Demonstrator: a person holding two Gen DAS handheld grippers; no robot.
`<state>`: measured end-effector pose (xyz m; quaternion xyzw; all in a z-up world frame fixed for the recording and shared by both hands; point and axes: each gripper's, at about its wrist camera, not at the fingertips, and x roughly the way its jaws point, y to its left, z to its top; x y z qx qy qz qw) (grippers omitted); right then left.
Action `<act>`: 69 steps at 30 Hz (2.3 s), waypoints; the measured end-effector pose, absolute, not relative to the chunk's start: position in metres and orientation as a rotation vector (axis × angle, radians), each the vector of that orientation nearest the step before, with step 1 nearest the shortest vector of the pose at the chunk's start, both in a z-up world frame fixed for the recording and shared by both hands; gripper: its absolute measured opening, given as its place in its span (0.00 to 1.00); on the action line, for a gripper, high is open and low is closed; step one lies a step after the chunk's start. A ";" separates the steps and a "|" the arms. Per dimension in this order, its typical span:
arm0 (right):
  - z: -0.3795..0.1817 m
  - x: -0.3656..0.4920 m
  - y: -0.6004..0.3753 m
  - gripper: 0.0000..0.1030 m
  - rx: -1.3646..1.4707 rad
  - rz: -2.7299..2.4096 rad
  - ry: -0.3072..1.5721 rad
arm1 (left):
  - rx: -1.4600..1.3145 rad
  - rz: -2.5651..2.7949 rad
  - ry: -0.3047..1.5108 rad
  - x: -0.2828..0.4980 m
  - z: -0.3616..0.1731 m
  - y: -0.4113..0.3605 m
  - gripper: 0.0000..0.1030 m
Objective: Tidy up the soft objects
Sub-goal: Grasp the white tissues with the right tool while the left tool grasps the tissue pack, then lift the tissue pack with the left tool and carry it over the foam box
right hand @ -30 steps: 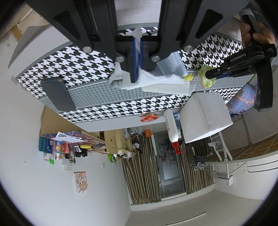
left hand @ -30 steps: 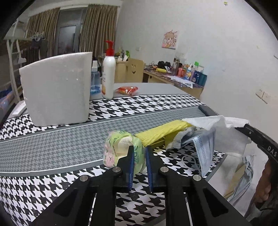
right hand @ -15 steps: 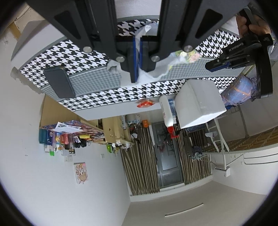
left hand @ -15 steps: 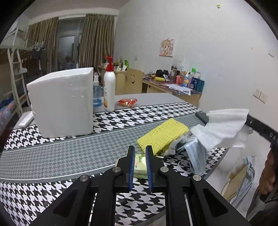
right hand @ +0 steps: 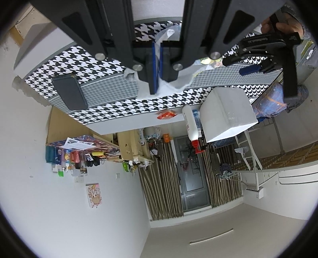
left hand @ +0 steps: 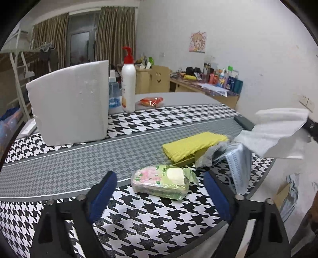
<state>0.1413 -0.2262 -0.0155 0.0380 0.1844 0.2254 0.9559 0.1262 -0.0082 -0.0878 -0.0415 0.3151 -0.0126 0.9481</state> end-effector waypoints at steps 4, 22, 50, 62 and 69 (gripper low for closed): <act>-0.015 0.141 -0.229 0.05 0.080 0.461 0.370 | -0.079 -0.033 0.666 0.133 -0.095 -0.010 0.92; -0.017 0.157 -0.233 0.05 0.104 0.469 0.396 | -0.089 -0.071 0.804 0.163 -0.119 -0.011 0.92; 0.008 0.158 -0.214 0.05 0.090 0.534 0.362 | -0.105 -0.074 0.623 0.126 -0.056 0.010 0.68; 0.024 0.163 -0.197 0.05 0.088 0.582 0.342 | -0.103 -0.035 0.530 0.108 -0.020 0.028 0.68; 0.028 0.169 -0.184 0.05 0.085 0.603 0.345 | -0.101 -0.023 0.489 0.107 -0.009 0.038 0.68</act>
